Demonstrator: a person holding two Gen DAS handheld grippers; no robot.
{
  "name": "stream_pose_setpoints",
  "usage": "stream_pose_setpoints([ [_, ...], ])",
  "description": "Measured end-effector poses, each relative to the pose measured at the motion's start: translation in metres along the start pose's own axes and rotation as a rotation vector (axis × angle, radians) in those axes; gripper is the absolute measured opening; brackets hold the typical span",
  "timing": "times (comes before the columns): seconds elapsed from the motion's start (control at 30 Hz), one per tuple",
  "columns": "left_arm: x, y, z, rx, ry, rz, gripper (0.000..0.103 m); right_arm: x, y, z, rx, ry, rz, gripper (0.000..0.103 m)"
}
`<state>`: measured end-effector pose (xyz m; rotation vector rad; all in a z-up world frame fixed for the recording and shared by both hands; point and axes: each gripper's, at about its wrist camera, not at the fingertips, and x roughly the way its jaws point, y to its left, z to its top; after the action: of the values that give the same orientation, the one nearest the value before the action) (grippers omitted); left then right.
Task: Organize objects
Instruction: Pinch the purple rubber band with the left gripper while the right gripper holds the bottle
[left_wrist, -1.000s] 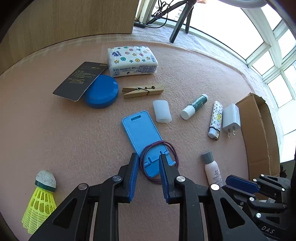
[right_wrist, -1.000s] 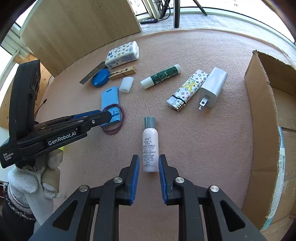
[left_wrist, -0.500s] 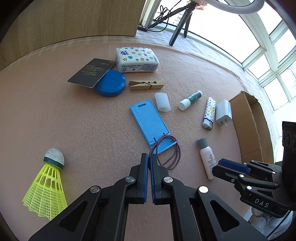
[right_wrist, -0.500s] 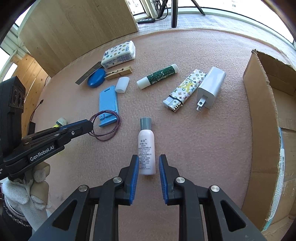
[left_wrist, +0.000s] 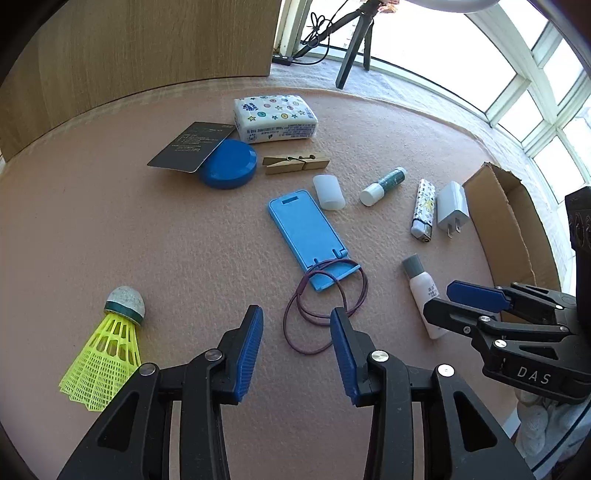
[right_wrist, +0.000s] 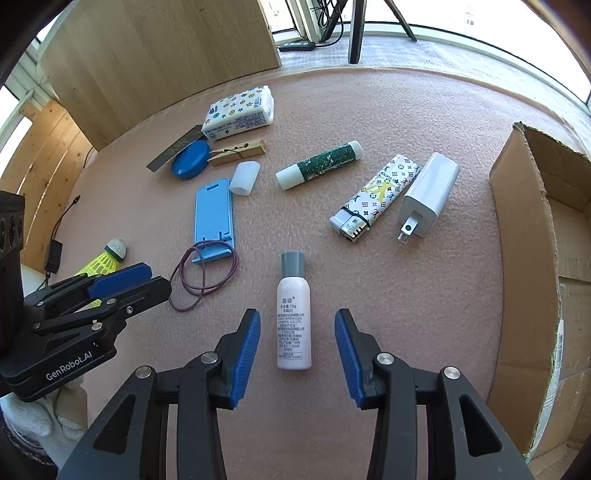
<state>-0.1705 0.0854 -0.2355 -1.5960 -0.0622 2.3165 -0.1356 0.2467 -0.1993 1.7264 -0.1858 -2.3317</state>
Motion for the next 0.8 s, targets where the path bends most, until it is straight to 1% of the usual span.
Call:
stream_pose_setpoints([
  [0.07, 0.005, -0.003, 0.004, 0.008, 0.002, -0.004, 0.039, 0.001, 0.000, 0.000, -0.002, 0.001, 0.000, 0.039],
  [0.1, 0.007, -0.005, 0.005, 0.016, 0.003, -0.001, 0.023, 0.001, 0.000, 0.000, -0.002, 0.002, 0.000, 0.039],
  [0.13, 0.011, -0.008, 0.006, 0.023, 0.014, -0.001, 0.006, 0.002, 0.001, 0.000, -0.002, 0.002, -0.001, 0.039],
  [0.17, 0.014, -0.010, 0.007, 0.026, 0.023, -0.011, 0.001, 0.002, 0.001, 0.000, -0.003, 0.003, -0.003, 0.039],
  [0.23, 0.015, -0.017, 0.009, 0.028, 0.017, -0.048, 0.000, 0.005, 0.002, 0.000, -0.005, 0.003, -0.009, 0.039],
  [0.37, 0.001, -0.034, 0.016, 0.060, -0.030, -0.106, 0.000, 0.008, 0.007, 0.002, -0.020, 0.000, -0.026, 0.039],
  [0.43, -0.008, -0.034, 0.018, 0.063, -0.050, -0.104, 0.000, 0.011, 0.010, 0.002, -0.031, 0.003, -0.034, 0.039],
  [0.5, -0.015, -0.027, 0.019, 0.062, -0.069, -0.064, 0.000, 0.011, 0.011, 0.003, -0.038, 0.003, -0.040, 0.039],
  [0.53, -0.015, -0.021, 0.019, 0.060, -0.056, -0.051, 0.004, 0.011, 0.011, 0.003, -0.040, 0.002, -0.039, 0.039],
  [0.57, -0.010, -0.016, 0.019, 0.057, -0.021, -0.046, 0.012, 0.010, 0.010, 0.003, -0.040, 0.000, -0.036, 0.039],
  [0.6, -0.006, -0.010, 0.019, 0.049, 0.013, -0.039, 0.037, 0.010, 0.010, 0.003, -0.039, -0.002, -0.034, 0.039],
  [0.63, -0.004, -0.004, 0.017, 0.039, 0.027, -0.027, 0.051, 0.010, 0.010, 0.003, -0.037, -0.001, -0.034, 0.039],
  [0.67, -0.003, 0.000, 0.016, 0.036, 0.026, -0.016, 0.054, 0.010, 0.009, 0.003, -0.034, 0.000, -0.032, 0.039],
  [0.8, 0.001, -0.004, 0.018, 0.065, 0.037, 0.001, 0.057, 0.013, 0.007, 0.002, -0.032, 0.006, -0.032, 0.039],
])
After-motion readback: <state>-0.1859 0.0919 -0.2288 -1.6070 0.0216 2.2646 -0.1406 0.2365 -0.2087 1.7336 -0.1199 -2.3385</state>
